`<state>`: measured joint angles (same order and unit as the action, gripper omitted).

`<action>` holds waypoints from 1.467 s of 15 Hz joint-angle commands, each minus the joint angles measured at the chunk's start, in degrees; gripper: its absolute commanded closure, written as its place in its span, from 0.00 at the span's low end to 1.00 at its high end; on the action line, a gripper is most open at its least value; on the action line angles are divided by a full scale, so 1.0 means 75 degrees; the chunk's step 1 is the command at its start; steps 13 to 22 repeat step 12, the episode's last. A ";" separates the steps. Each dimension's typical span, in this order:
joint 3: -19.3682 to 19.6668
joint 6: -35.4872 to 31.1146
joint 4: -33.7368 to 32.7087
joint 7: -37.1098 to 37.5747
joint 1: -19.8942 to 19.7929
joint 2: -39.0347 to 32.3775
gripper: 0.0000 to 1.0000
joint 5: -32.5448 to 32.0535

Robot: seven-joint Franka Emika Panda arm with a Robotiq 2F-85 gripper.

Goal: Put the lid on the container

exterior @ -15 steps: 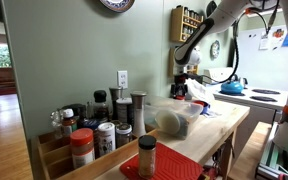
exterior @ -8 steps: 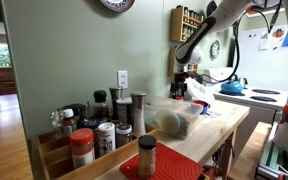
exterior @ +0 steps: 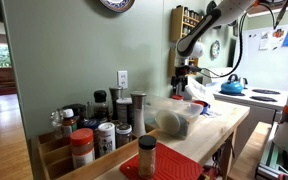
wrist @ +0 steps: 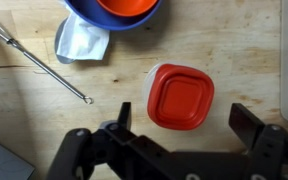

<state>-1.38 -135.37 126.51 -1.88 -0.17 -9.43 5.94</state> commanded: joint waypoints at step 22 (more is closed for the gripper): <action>0.0055 0.1442 -0.0060 0.0158 0.0039 0.1699 0.00 -0.0686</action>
